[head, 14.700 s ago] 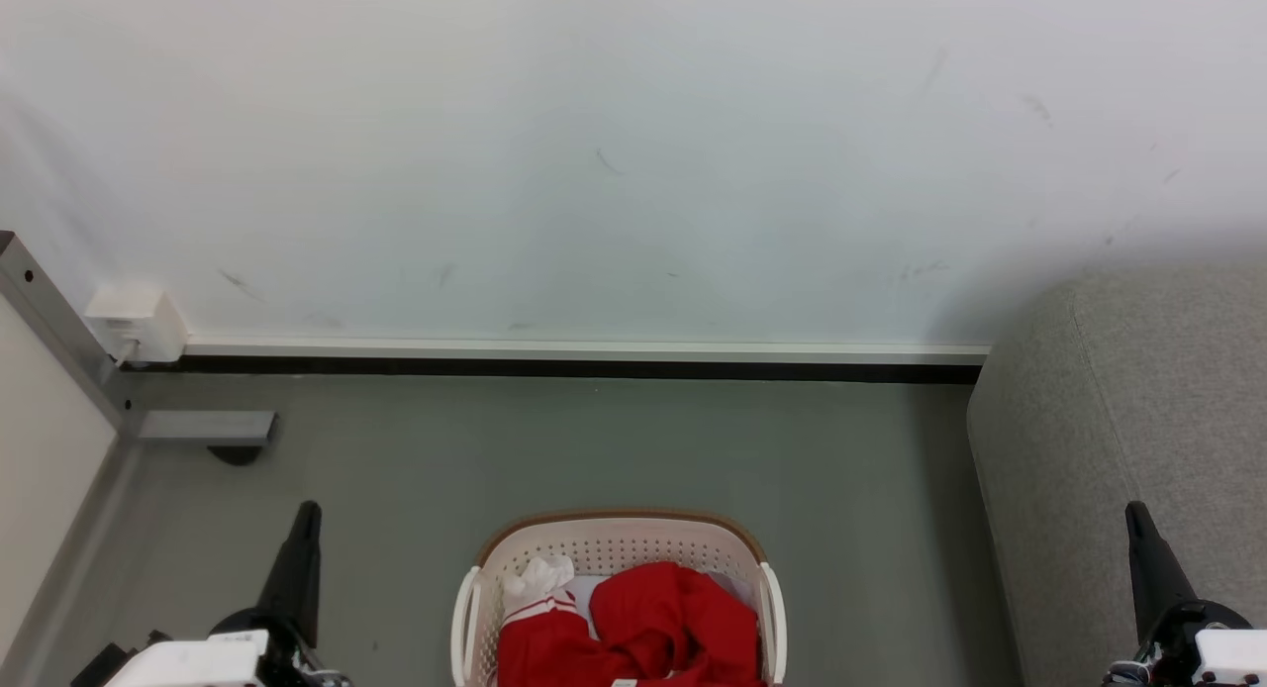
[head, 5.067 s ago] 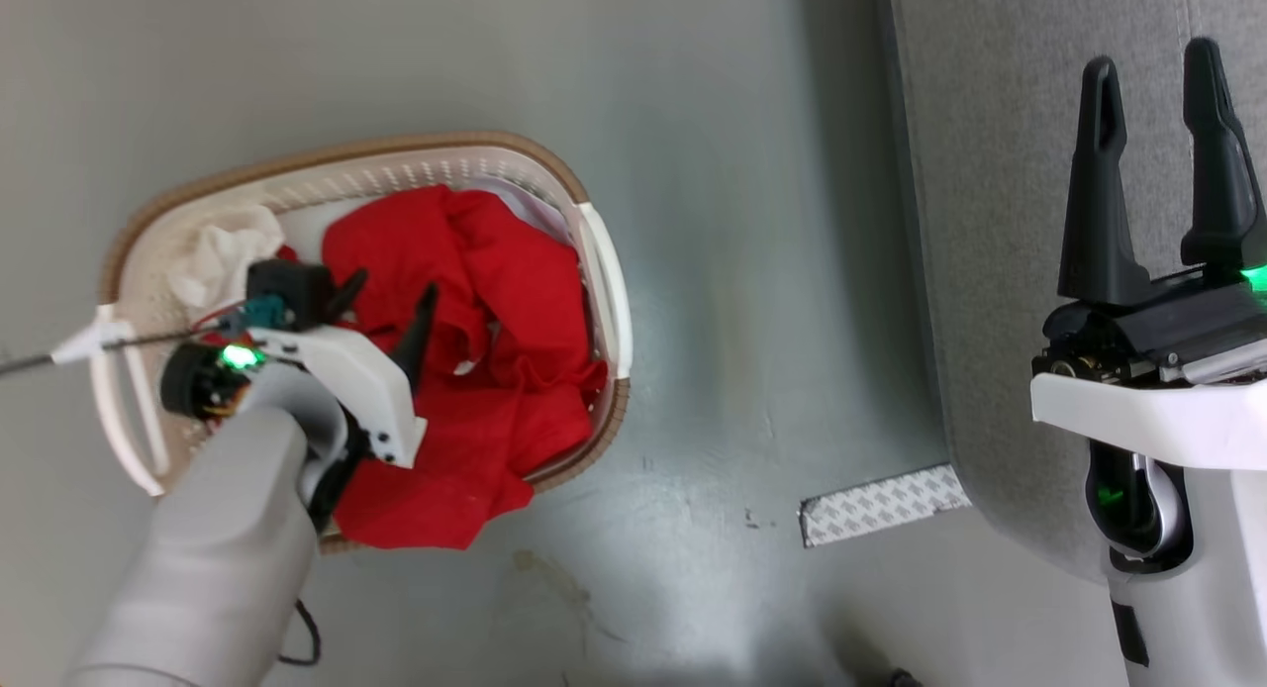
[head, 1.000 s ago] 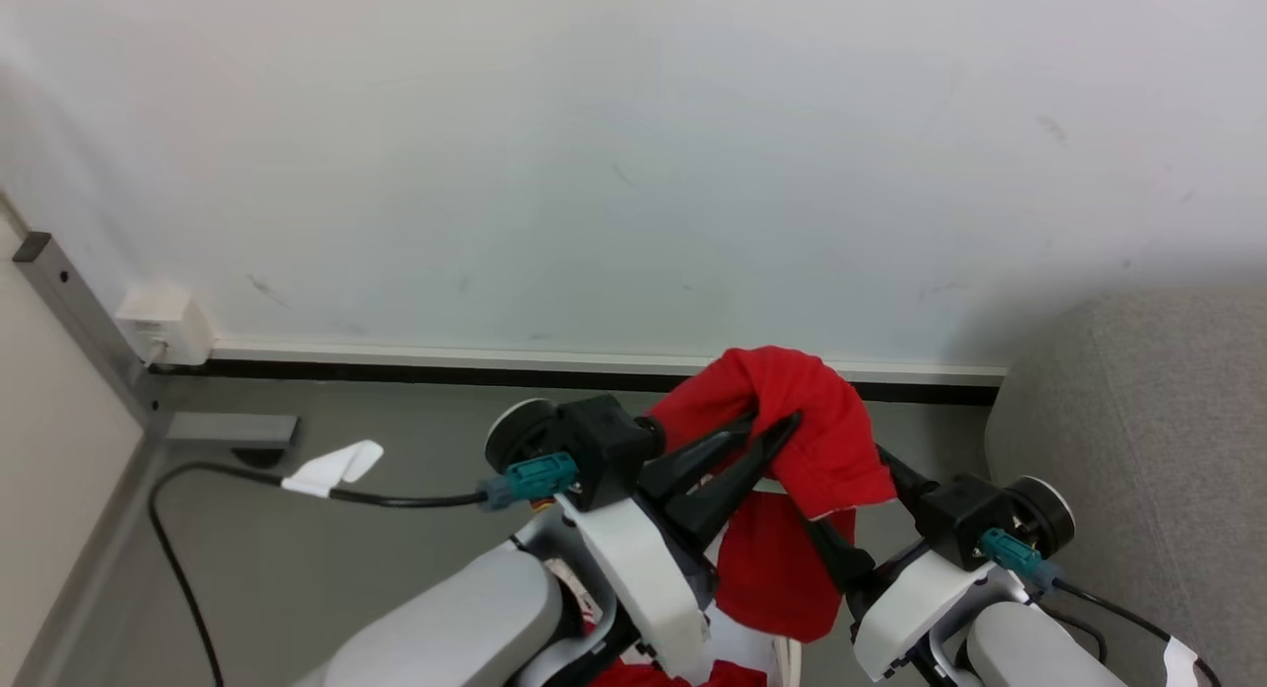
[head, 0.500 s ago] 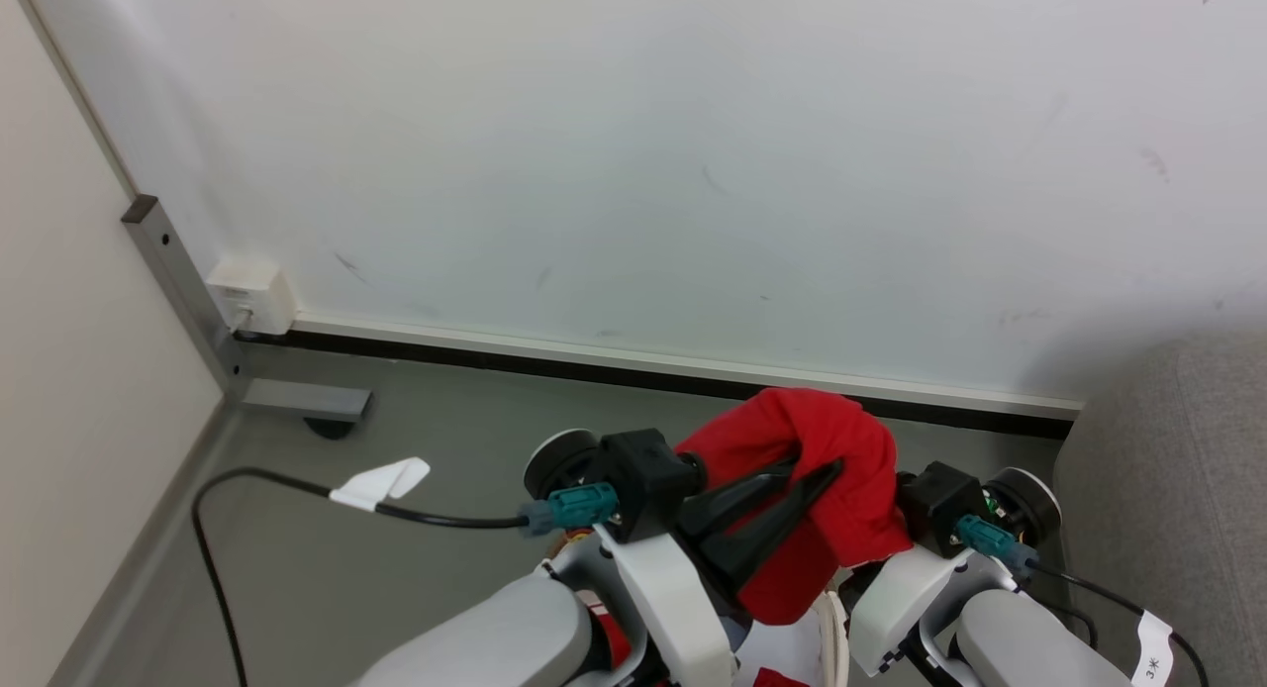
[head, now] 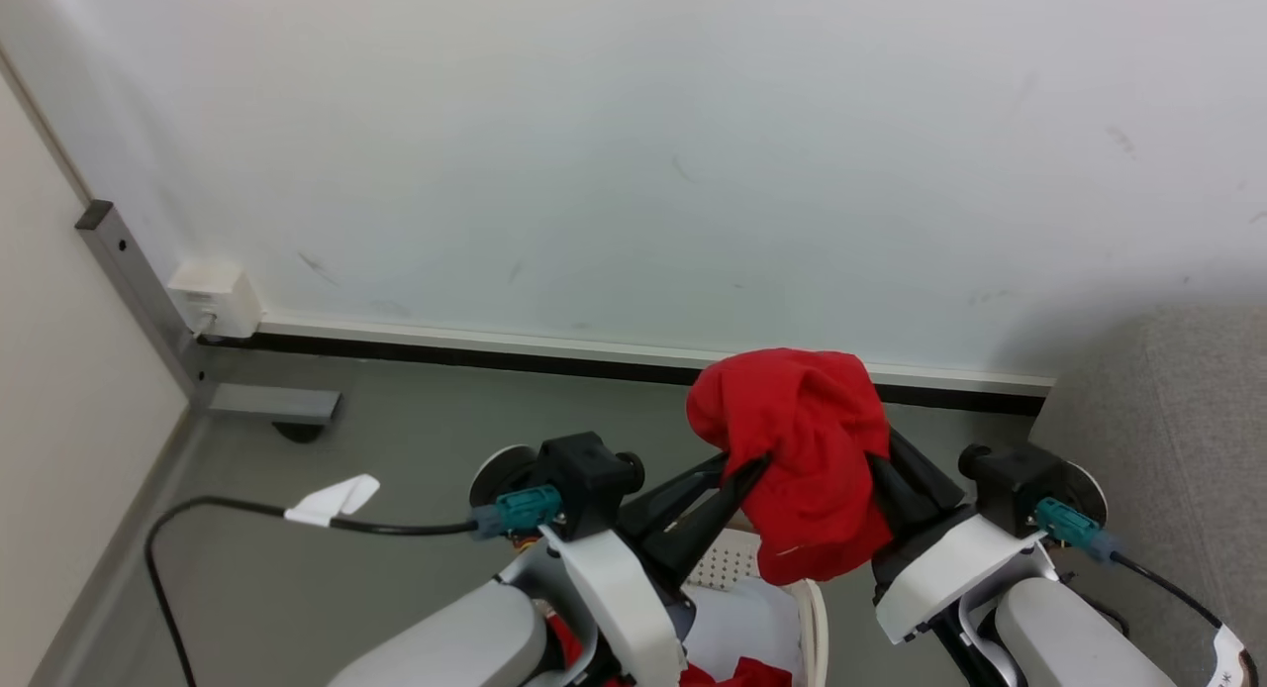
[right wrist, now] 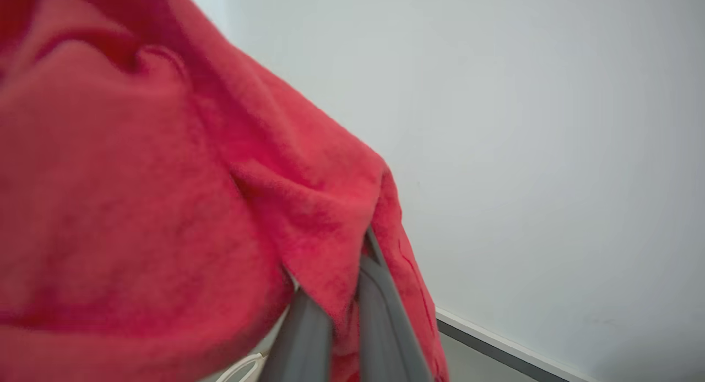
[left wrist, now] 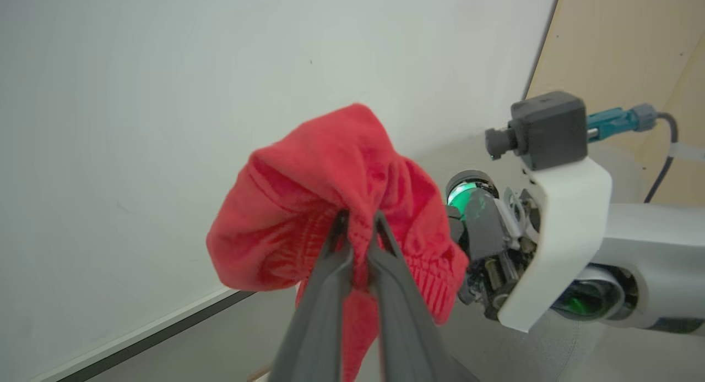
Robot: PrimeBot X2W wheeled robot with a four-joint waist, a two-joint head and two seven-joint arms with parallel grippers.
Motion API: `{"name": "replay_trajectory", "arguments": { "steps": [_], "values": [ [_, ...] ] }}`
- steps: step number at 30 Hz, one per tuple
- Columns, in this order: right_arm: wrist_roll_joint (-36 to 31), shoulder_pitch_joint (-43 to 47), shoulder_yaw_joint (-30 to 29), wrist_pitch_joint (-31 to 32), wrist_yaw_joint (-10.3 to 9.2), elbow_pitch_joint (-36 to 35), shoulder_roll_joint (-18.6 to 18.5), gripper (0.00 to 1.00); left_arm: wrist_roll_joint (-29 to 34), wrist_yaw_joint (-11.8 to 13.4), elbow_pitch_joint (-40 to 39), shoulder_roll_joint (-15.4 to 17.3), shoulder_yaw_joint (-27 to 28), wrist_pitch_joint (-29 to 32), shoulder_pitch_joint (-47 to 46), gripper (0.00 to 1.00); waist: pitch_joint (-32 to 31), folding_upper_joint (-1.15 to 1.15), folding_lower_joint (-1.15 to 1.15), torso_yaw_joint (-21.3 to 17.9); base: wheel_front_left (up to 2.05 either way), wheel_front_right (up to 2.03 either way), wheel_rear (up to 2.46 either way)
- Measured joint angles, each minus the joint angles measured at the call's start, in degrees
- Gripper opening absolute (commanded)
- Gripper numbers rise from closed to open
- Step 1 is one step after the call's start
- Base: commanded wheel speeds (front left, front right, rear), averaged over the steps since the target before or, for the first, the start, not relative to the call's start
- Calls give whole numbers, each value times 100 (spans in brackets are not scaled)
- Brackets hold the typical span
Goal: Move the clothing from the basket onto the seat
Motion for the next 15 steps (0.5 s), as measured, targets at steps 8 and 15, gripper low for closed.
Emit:
{"name": "replay_trajectory", "arguments": {
  "steps": [8,15],
  "values": [
    [76,259,-450,0,0,-561,-48,0,4,49,82,54,-67,-153,176,100,61,0,0,-273,0,0,0],
    [0,382,-825,1,0,-989,-144,0,96,103,104,62,-101,-311,194,100,124,0,0,-601,0,0,0]
  ]
}}
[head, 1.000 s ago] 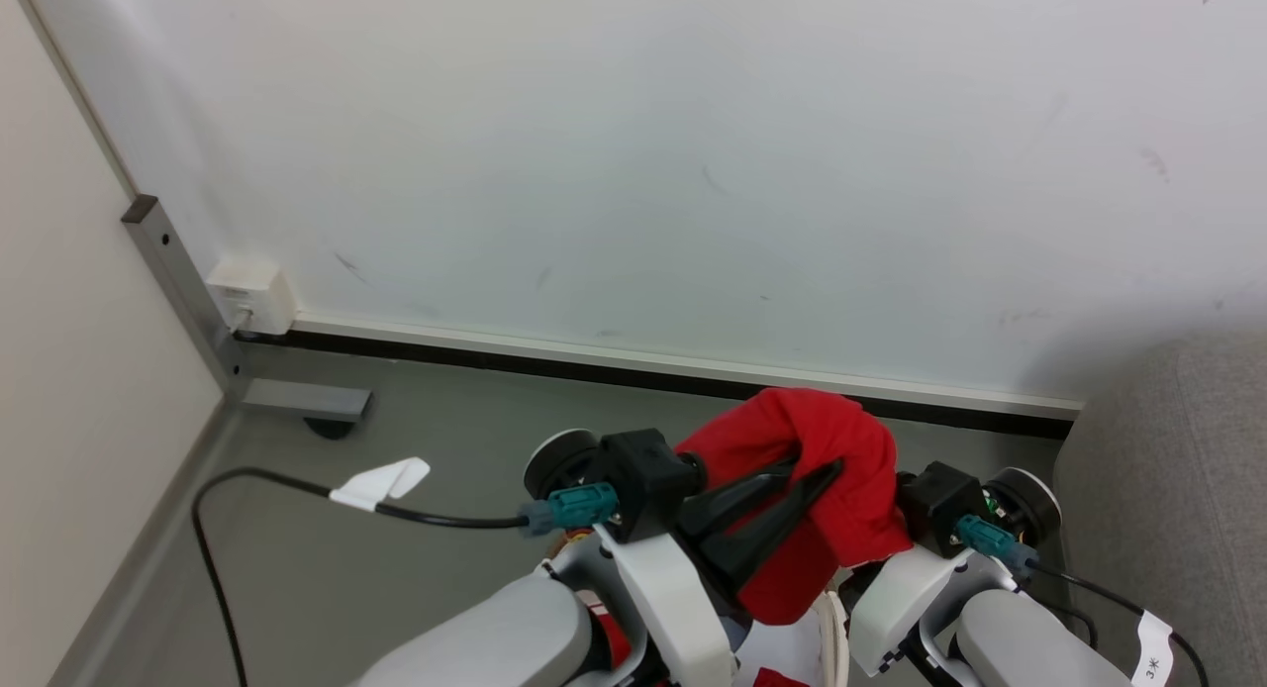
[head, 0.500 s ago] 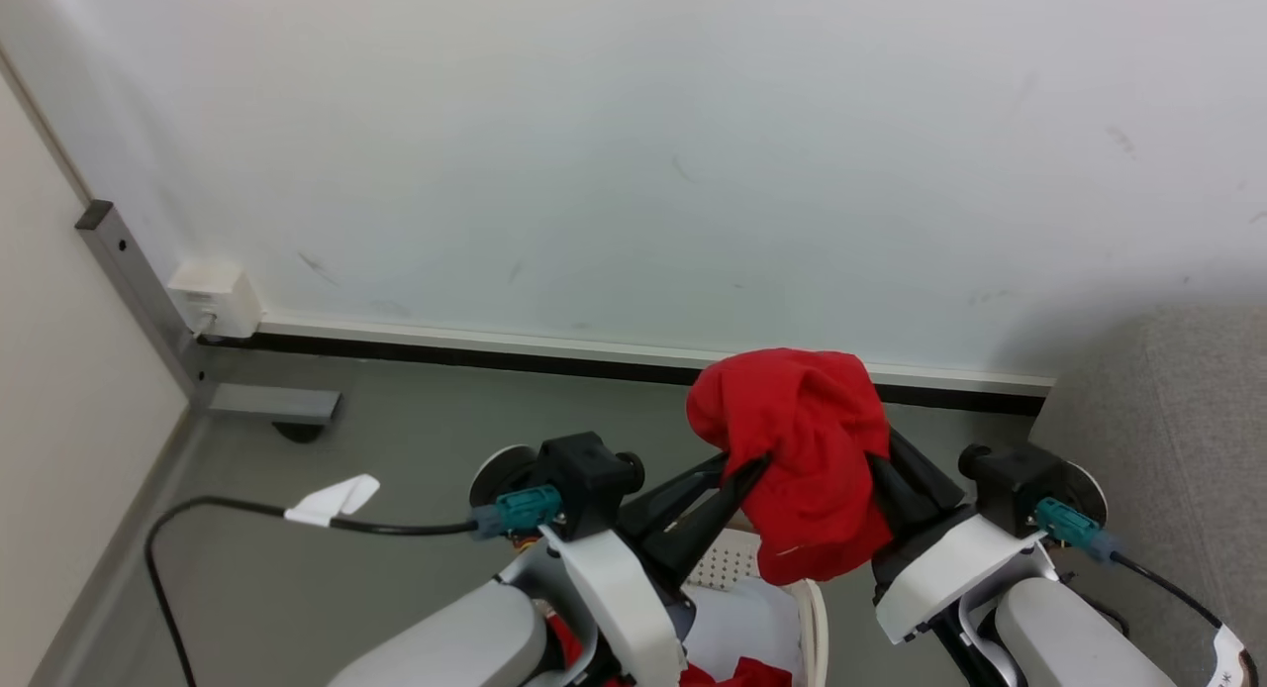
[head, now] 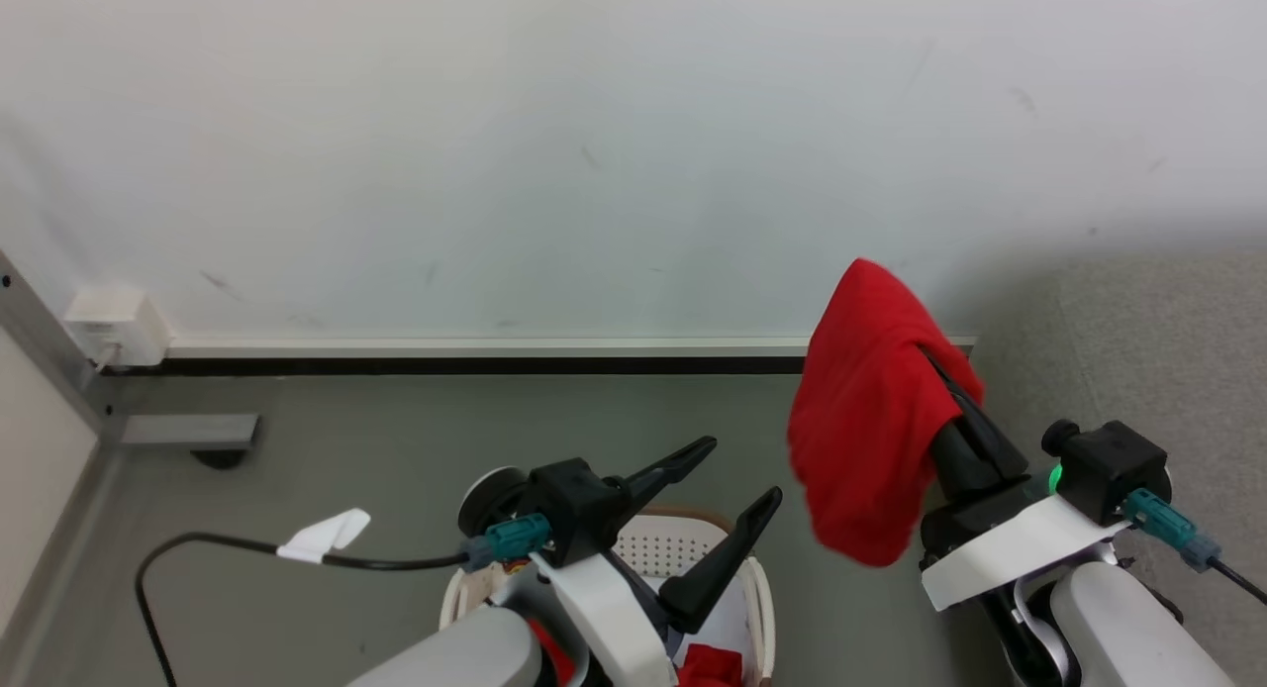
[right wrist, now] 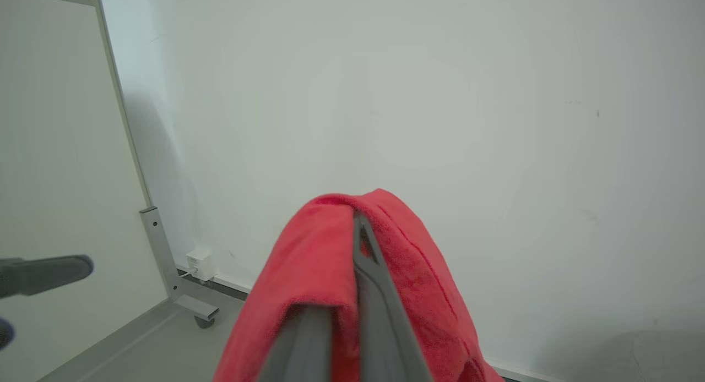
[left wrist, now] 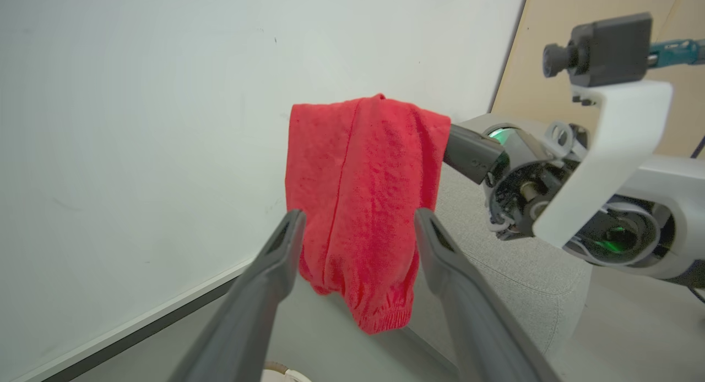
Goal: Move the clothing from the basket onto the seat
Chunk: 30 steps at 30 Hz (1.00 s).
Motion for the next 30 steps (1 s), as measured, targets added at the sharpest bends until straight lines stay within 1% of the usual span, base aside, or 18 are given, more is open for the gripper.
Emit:
{"name": "replay_trajectory", "arguments": {
  "steps": [8,11,19,23,30],
  "values": [
    [-45,108,-149,-1,0,-380,-105,0,156,77,30,29,54,-226,-4,100,134,0,0,-510,0,0,0],
    [-51,132,-233,-1,0,-511,-167,0,334,118,36,41,103,-303,-44,100,202,0,0,-730,0,0,0],
    [-51,397,-580,-1,0,-945,-126,0,533,124,144,59,201,-441,-101,100,383,0,0,-1348,0,0,0],
    [-64,569,-733,-1,0,-1091,-70,0,690,119,204,73,281,-453,-107,100,480,0,0,-1623,0,0,0],
    [-118,794,-981,-1,0,-1294,19,0,849,-14,185,57,454,-485,-112,100,698,0,0,-1989,0,0,0]
  ]
}}
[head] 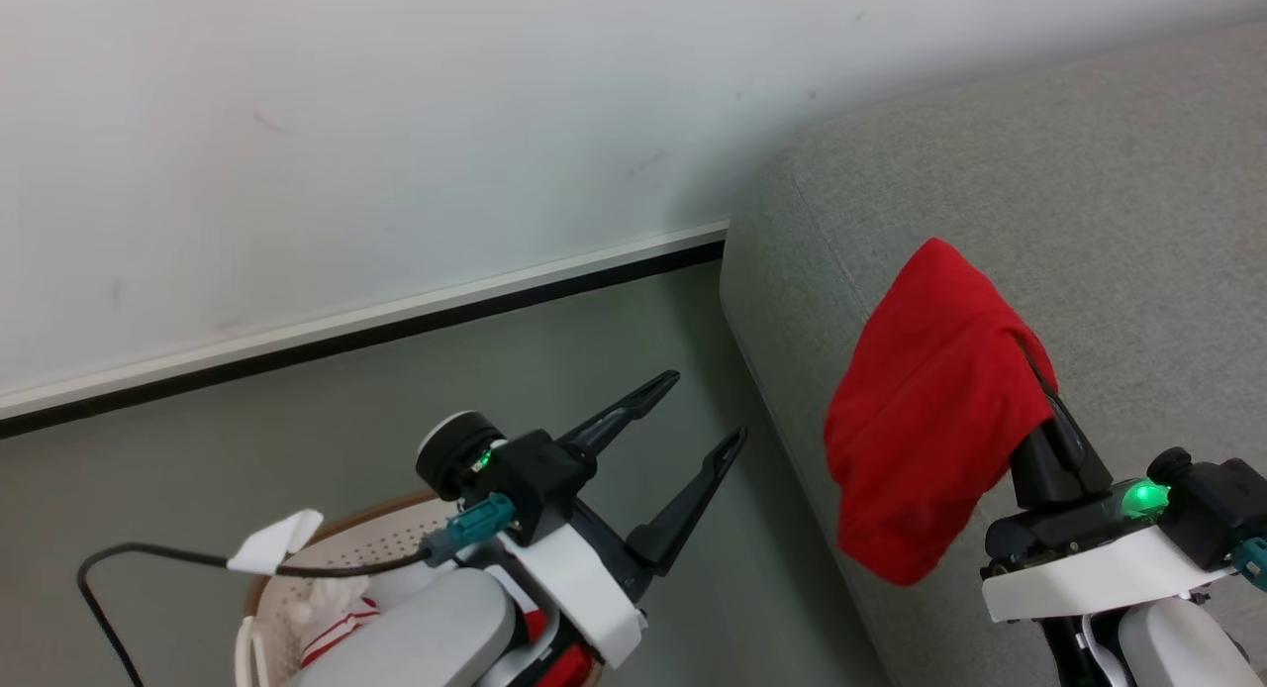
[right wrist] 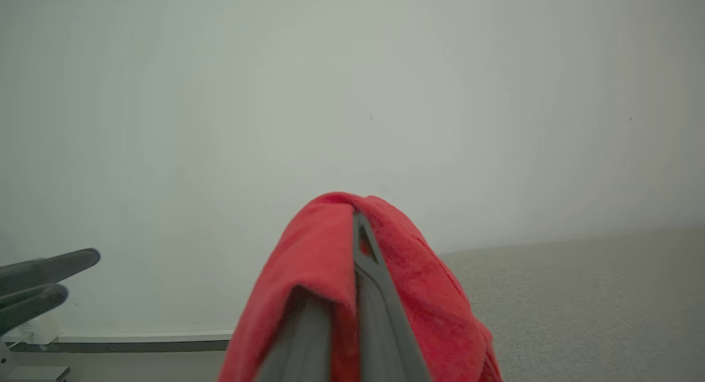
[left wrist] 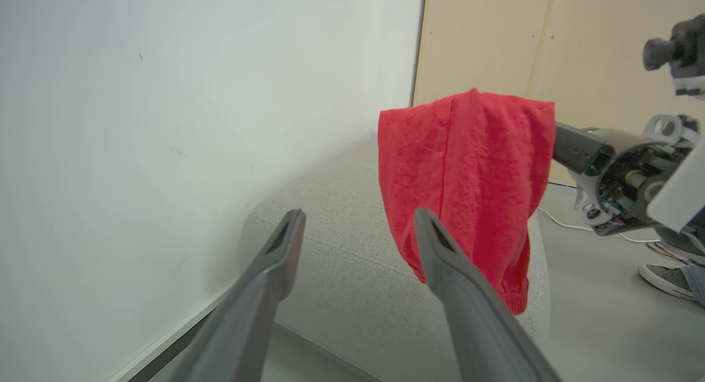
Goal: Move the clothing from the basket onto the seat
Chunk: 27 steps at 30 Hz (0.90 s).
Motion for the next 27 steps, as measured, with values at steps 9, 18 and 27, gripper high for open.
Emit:
{"name": "replay_trajectory", "arguments": {
  "steps": [9,18,27],
  "values": [
    [-54,6,-160,0,0,-163,26,0,268,-168,-3,-33,186,-2,12,100,212,0,0,-246,0,0,0],
    [-91,-392,-598,0,0,-166,-114,0,541,-367,-32,-60,216,-3,-99,100,521,0,0,-219,0,0,0],
    [-10,-1241,-1433,0,0,159,-454,0,749,-559,-265,66,141,97,-611,100,1296,0,0,-43,0,0,0]
  ]
}}
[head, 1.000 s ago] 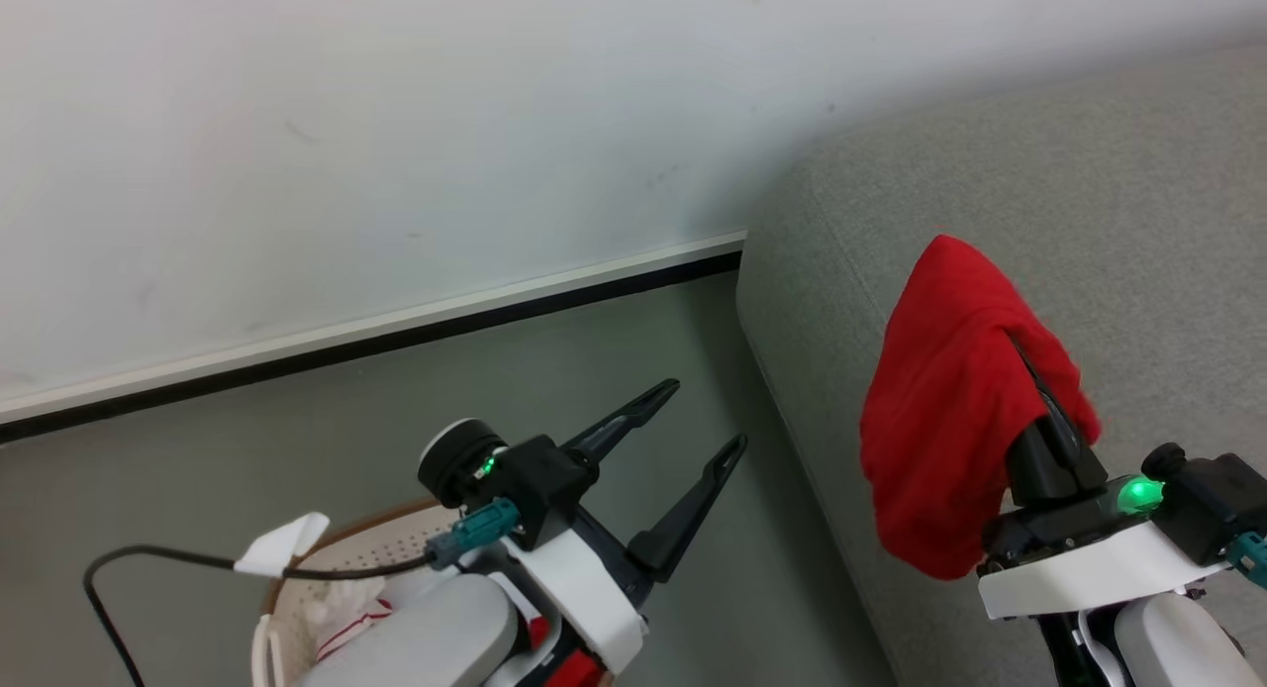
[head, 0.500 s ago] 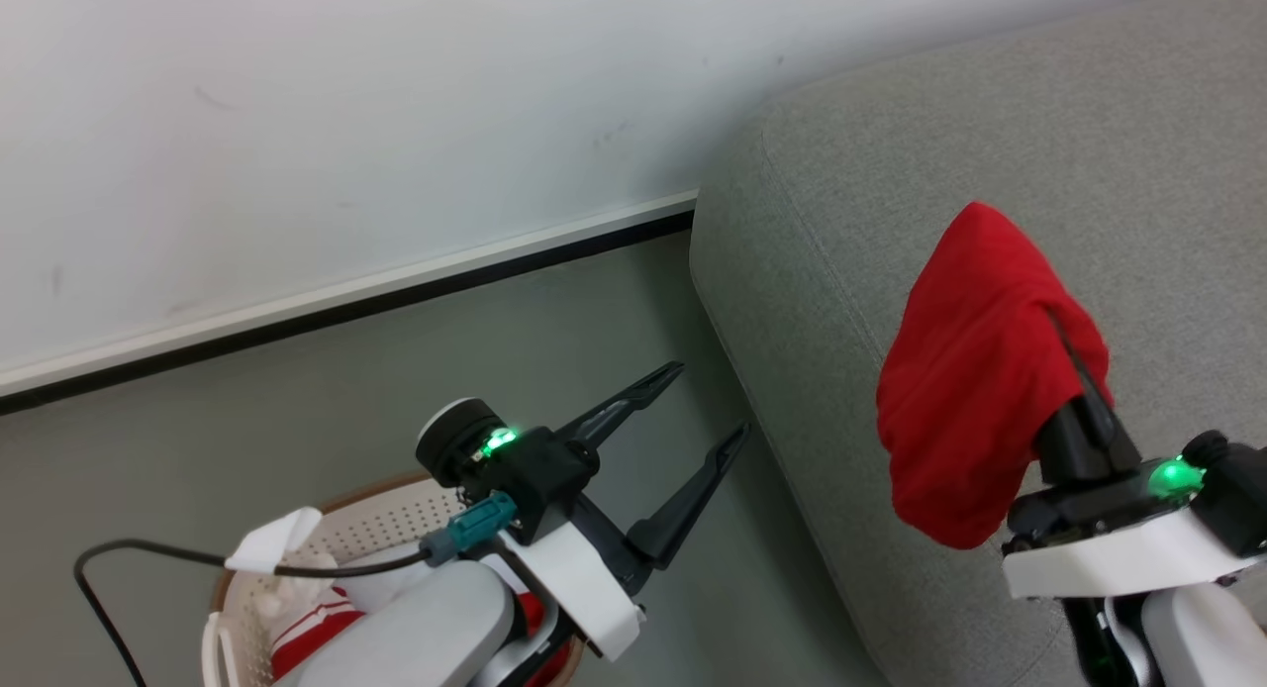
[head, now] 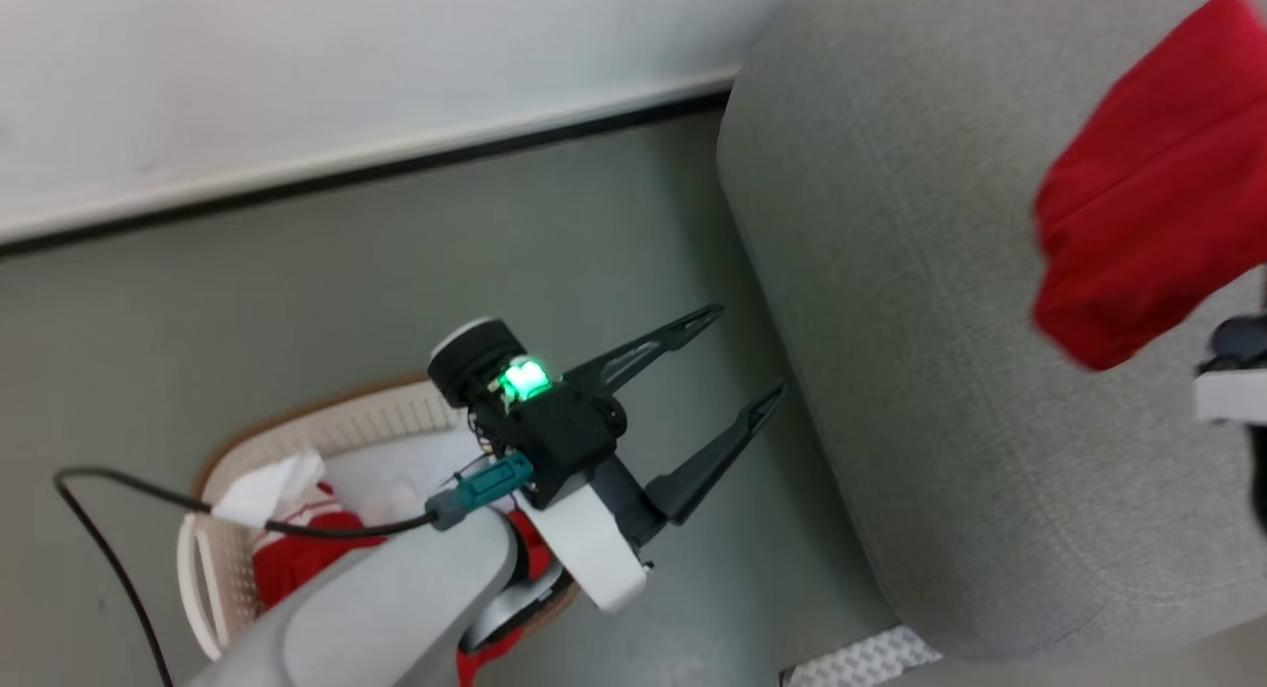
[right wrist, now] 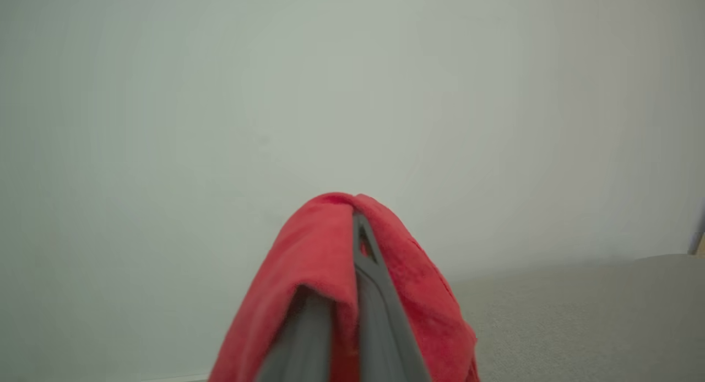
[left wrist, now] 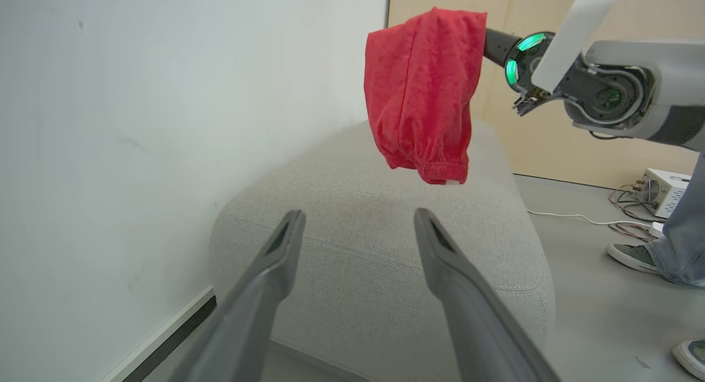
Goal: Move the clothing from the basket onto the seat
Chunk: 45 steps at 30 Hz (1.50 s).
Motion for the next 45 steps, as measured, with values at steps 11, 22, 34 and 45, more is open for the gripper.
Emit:
{"name": "replay_trajectory", "arguments": {
  "steps": [11,22,34,45],
  "values": [
    [41,-1392,-606,0,0,1099,-554,0,288,-216,-244,11,-205,238,-806,100,1235,0,1,307,0,0,0],
    [-256,-2343,-1381,5,1,2471,-1209,0,298,-264,-166,41,-218,169,-1062,100,2059,0,1,852,0,0,0],
    [-374,-2739,-631,1317,1,4210,-1440,100,268,-265,46,54,-188,45,-1088,100,2061,0,1,1068,0,0,0],
    [33,-2585,349,1762,1,4356,-1607,100,118,-210,431,-87,-127,-58,-798,100,1406,0,0,1012,0,0,0]
  ]
}}
